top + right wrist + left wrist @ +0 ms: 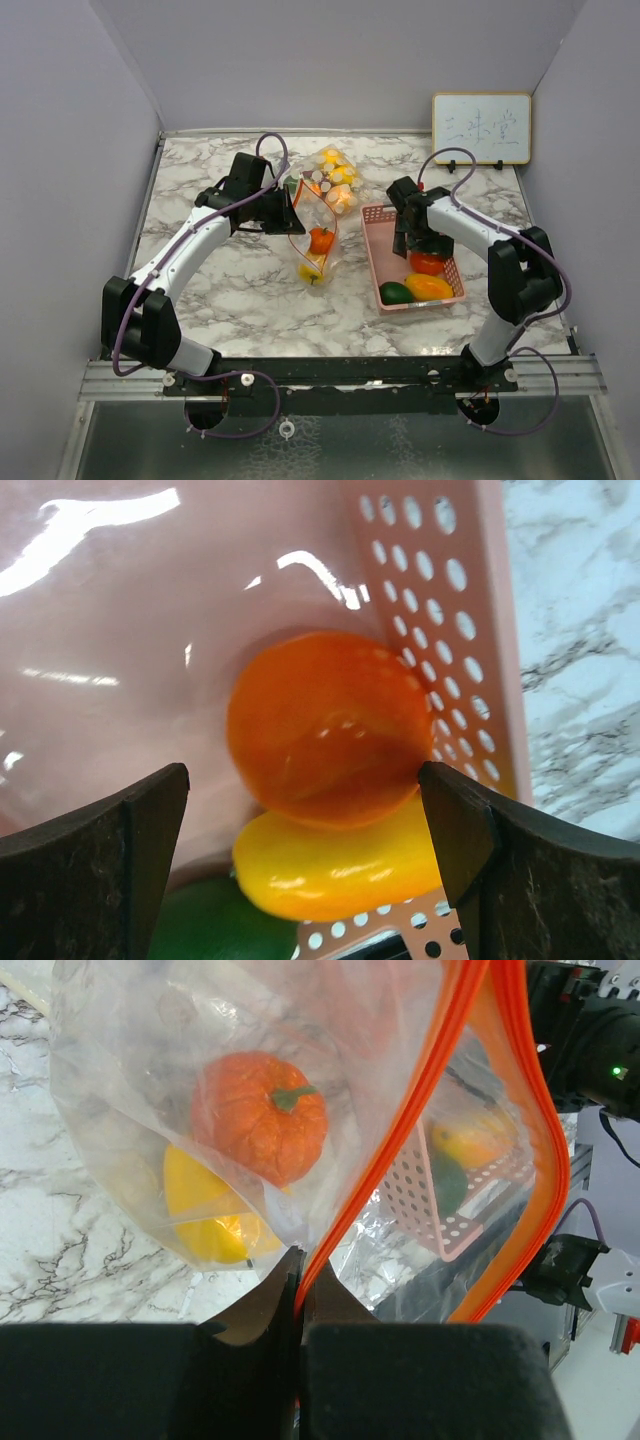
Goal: Place the food in the zip-top bag and seal the zipper
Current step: Pick up the fake fruit from the bin.
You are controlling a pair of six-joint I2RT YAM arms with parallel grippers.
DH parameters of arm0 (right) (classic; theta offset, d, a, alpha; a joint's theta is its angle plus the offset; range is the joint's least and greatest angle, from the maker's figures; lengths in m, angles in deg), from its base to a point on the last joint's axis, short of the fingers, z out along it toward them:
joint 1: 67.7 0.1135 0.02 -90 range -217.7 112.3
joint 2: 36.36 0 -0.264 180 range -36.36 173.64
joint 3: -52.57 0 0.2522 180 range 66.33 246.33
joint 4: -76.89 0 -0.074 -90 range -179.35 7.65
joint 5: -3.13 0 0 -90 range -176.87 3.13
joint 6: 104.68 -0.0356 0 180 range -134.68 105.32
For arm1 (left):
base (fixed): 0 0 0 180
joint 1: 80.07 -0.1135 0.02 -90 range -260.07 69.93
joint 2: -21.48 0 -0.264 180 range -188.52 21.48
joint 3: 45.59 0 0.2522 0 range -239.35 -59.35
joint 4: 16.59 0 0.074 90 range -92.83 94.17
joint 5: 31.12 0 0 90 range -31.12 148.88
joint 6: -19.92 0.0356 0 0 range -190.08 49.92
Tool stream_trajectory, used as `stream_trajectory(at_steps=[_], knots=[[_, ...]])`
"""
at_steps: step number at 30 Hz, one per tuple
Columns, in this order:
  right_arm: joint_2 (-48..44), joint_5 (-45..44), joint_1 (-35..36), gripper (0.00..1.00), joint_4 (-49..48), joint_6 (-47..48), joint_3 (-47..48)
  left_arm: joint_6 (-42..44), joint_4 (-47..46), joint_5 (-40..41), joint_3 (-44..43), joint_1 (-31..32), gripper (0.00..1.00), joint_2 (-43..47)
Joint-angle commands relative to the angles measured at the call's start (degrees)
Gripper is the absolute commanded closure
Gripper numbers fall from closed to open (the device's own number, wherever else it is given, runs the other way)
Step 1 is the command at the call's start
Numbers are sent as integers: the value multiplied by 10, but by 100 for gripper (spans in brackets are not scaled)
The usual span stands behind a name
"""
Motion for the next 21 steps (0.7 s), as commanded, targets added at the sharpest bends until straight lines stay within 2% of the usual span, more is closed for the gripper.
stream_trajectory(at_steps=[1, 6, 9, 11, 14, 21], knots=[[46, -28, -5, 1, -39, 3, -11, -1, -4, -17, -9, 3, 100, 18], [75, -10, -5, 2, -64, 9, -18, 0, -3, -19, -9, 3, 100, 16], [69, 0, -5, 11, -81, 17, -23, 1, -3, -21, -7, 3, 100, 17], [55, 4, -5, 20, -84, 23, -25, 2, -2, -22, -6, 3, 100, 17], [20, 17, -4, 33, -79, 35, -22, 3, -4, -23, -5, 3, 100, 16], [-129, 148, 28, 35, -66, 104, 69, 4, -7, -26, -7, 3, 100, 15]])
